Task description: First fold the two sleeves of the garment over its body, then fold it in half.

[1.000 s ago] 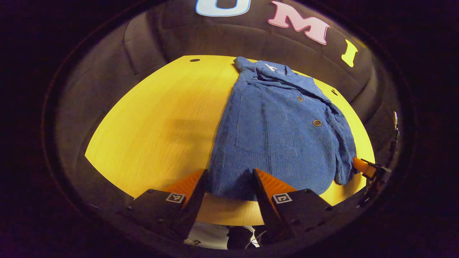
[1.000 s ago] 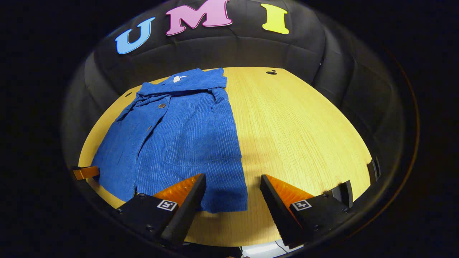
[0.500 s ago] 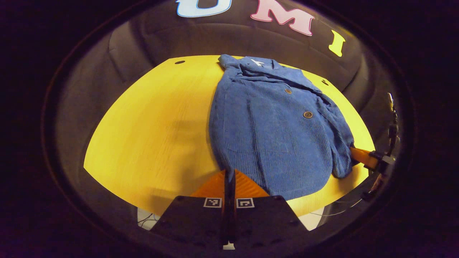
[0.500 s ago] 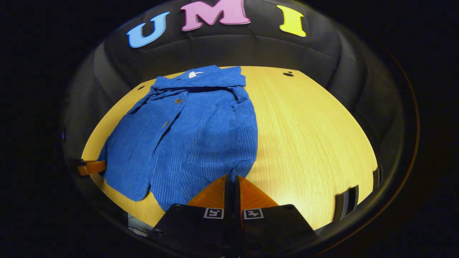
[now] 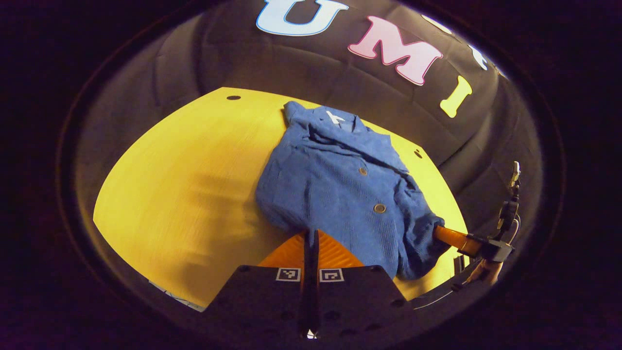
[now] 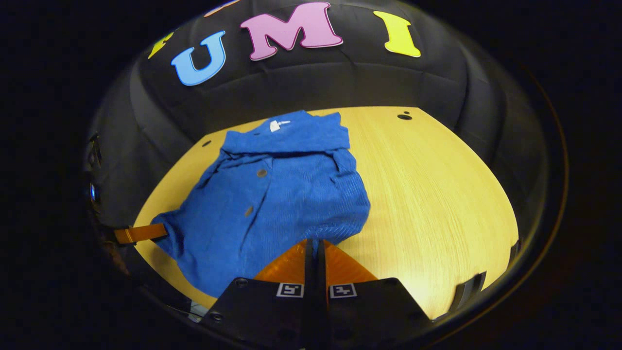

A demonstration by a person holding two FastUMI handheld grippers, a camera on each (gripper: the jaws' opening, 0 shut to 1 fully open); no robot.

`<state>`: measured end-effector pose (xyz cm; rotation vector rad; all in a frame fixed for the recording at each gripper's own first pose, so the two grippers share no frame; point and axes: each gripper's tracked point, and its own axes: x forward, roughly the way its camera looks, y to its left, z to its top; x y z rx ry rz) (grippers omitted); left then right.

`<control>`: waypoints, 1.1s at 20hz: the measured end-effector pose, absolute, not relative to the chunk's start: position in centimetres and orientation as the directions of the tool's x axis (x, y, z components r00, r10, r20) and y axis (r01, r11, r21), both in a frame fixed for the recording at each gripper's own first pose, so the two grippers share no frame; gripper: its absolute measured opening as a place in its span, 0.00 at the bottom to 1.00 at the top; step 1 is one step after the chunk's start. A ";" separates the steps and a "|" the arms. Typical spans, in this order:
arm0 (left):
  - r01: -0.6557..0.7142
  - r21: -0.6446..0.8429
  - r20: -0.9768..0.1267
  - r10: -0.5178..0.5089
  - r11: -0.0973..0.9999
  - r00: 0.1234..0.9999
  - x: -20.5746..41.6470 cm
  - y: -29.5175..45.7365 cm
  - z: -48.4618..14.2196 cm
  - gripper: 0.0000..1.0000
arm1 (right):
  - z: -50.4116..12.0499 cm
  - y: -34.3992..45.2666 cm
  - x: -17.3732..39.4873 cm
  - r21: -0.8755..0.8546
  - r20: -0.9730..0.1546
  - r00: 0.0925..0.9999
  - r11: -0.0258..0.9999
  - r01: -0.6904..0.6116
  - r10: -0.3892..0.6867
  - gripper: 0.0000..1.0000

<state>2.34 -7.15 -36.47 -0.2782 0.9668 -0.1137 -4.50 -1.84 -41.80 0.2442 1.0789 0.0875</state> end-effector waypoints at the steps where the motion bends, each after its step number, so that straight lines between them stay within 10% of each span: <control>1: -0.016 -0.285 -0.779 -0.222 0.958 0.587 4.0 -7.2 -35.7 0.00 | -41.4 -1.5 -2.6 0.252 -0.845 0.497 0.967 0.043 0.198 0.05; 22: 0.098 -0.088 -0.332 -0.122 0.991 0.935 45.1 -6.2 -32.7 0.00 | -46.6 -3.8 35.2 0.147 -0.545 0.829 0.988 -0.050 0.124 0.04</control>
